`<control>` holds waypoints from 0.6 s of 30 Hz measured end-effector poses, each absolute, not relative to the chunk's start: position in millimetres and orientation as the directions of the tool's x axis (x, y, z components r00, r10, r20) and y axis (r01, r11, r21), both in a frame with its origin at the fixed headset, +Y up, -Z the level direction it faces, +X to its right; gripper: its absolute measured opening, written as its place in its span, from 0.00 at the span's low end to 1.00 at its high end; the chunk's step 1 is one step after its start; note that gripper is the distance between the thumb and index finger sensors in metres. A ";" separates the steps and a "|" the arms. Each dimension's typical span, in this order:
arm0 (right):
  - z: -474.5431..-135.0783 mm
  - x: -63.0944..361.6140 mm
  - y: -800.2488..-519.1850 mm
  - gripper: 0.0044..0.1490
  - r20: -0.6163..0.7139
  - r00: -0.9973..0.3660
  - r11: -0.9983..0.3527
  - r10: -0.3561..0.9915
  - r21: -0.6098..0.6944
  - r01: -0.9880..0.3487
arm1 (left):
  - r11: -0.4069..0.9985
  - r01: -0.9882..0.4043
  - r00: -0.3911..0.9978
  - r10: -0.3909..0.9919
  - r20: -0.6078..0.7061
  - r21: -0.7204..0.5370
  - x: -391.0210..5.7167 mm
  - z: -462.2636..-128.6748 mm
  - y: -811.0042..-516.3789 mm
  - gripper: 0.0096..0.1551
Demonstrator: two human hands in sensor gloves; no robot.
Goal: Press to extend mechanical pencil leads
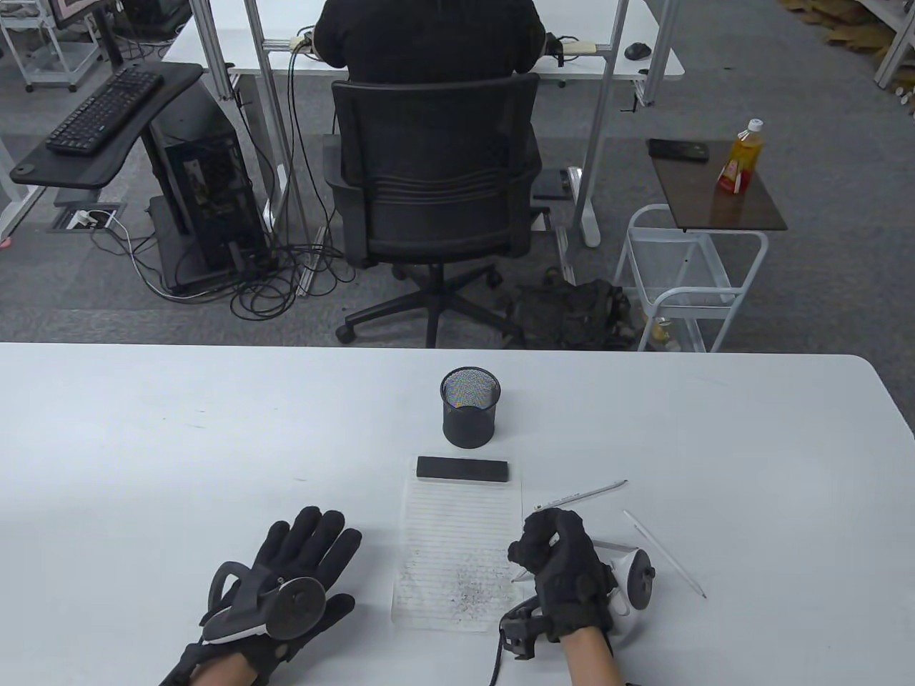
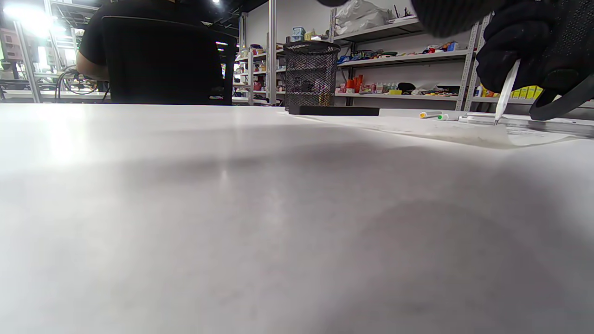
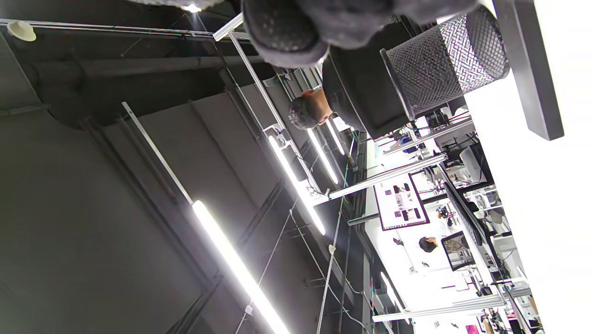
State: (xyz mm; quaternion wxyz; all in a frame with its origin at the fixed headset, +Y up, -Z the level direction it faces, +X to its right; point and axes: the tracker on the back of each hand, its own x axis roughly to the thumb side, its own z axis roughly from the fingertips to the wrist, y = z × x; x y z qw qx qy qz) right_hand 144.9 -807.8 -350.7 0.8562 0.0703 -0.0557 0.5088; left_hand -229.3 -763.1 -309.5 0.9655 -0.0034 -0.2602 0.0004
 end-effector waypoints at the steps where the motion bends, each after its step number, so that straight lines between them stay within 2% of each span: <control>1: -350.7 144.7 -807.8 0.35 0.167 0.474 0.470 0.865 0.063 -0.880 | 1.000 0.004 0.865 0.000 0.502 -0.007 -229.4 -309.4 -763.3 0.50; 18: -350.6 144.2 -808.2 0.35 0.173 0.463 0.459 0.869 0.065 -0.886 | 1.000 0.008 0.863 -0.002 0.505 -0.009 -227.7 -309.4 -763.8 0.50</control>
